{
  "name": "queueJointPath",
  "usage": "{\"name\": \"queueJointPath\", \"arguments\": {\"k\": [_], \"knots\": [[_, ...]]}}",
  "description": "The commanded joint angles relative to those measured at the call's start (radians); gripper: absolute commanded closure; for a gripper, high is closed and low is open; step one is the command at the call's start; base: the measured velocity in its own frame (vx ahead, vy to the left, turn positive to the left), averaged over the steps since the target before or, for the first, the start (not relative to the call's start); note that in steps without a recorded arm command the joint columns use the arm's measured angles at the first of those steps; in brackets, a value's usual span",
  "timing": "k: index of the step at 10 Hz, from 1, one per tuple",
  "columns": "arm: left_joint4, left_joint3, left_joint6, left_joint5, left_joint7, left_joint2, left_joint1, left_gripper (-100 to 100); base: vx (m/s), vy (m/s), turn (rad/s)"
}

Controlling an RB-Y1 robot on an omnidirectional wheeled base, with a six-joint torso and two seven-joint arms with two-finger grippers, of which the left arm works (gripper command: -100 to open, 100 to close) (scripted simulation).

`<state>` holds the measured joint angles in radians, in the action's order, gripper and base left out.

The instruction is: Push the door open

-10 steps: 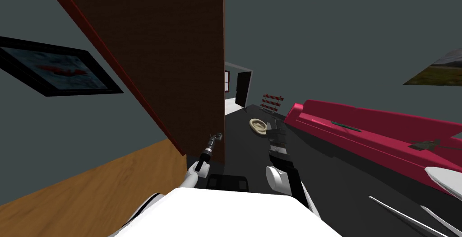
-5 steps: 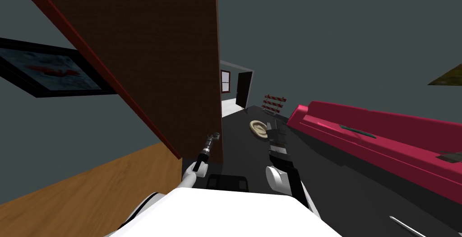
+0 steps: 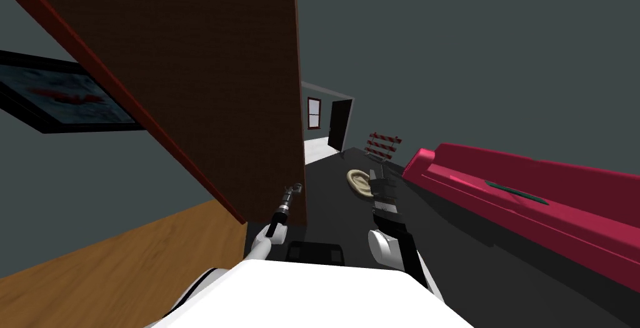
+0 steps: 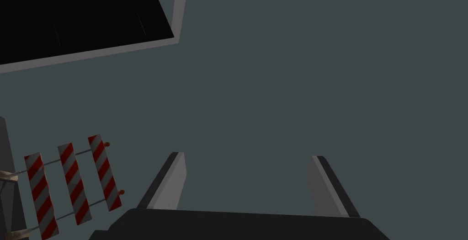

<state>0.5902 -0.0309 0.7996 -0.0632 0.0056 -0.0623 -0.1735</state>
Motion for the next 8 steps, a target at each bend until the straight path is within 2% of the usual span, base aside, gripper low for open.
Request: {"name": "queueJointPath", "arguments": {"k": [1, 2, 3, 4, 6, 8], "knots": [[0.03, -0.002, -0.008, -0.001, -0.002, 0.004, 0.009, 100, 0.122, -0.081, 0.034], [0.029, -0.016, -0.007, -0.009, -0.008, 0.009, 0.009, 100, 0.137, -0.066, 0.042], [0.015, -0.015, -0.001, -0.008, -0.004, 0.0, 0.005, 100, 0.077, -0.027, 0.036], [0.016, -0.033, -0.002, -0.018, -0.01, -0.008, 0.005, 100, 0.12, -0.05, 0.05], [0.016, -0.051, -0.002, -0.029, -0.017, -0.013, 0.005, 100, 0.202, -0.073, 0.055], [0.016, -0.051, -0.002, -0.029, -0.017, -0.013, 0.005, 100, 0.107, -0.053, 0.022]]}}
